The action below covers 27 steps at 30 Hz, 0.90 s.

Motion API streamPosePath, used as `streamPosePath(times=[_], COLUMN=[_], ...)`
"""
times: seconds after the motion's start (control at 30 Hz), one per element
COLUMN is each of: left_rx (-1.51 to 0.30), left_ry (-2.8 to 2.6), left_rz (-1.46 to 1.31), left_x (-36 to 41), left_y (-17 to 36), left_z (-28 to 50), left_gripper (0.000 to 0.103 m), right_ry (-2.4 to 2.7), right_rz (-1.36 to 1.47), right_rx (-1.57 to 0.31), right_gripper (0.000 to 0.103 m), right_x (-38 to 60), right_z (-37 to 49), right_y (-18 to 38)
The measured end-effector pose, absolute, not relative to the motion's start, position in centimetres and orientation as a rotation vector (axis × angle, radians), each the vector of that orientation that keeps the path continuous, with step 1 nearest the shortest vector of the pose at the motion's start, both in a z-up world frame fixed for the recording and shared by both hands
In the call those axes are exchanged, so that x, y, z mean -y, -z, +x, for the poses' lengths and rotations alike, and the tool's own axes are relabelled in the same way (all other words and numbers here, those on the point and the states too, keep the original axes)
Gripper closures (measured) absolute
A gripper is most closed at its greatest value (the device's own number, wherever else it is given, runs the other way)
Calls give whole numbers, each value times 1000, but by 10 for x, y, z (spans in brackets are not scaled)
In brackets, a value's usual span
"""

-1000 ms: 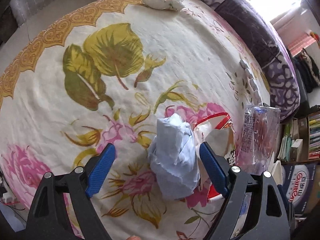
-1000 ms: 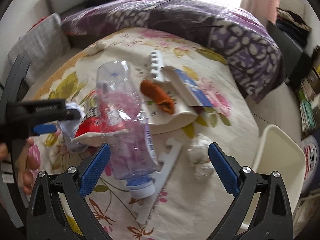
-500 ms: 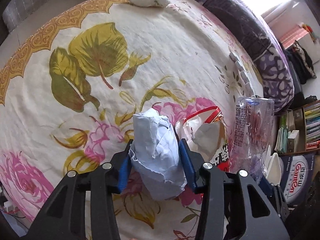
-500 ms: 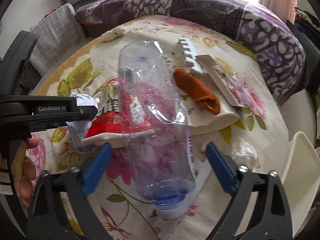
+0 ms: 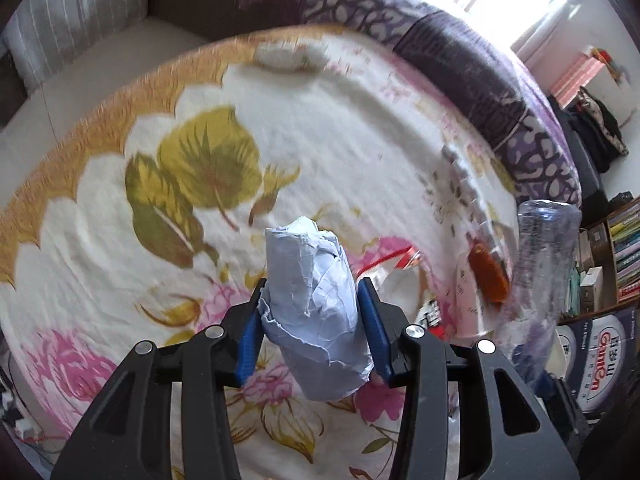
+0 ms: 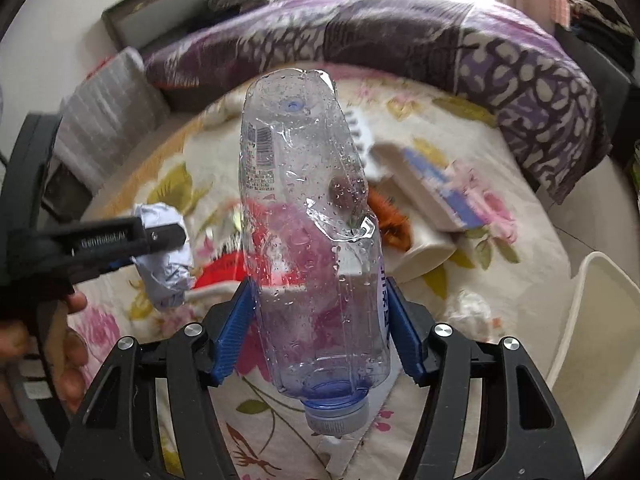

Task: Collect trash
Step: 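Carry the clear bottle over the white bin and open the right tool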

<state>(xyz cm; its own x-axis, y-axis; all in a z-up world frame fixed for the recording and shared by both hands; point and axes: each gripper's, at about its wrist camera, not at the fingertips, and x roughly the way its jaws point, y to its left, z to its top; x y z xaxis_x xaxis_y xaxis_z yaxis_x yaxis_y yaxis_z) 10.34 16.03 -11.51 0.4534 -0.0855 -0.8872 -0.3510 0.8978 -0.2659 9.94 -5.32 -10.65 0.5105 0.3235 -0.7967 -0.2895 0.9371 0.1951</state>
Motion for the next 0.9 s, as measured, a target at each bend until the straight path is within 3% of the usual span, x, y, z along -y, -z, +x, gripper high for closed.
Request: streamPosePath(times=[0.33,0.9], left_rx=[-904,-763], left_ry=[-185,-124], left_rz=[-272,-77], left_x=[-126,-55], left_y=[70,48], left_z=[97,89], left_gripper=[58,58], right_ry=[-257,-65], right_rz=[63,71], right_rx=[-805,-714], right_gripper=[42,42], right_x=[81,126], right_z=[88,78], right_y=[76,59])
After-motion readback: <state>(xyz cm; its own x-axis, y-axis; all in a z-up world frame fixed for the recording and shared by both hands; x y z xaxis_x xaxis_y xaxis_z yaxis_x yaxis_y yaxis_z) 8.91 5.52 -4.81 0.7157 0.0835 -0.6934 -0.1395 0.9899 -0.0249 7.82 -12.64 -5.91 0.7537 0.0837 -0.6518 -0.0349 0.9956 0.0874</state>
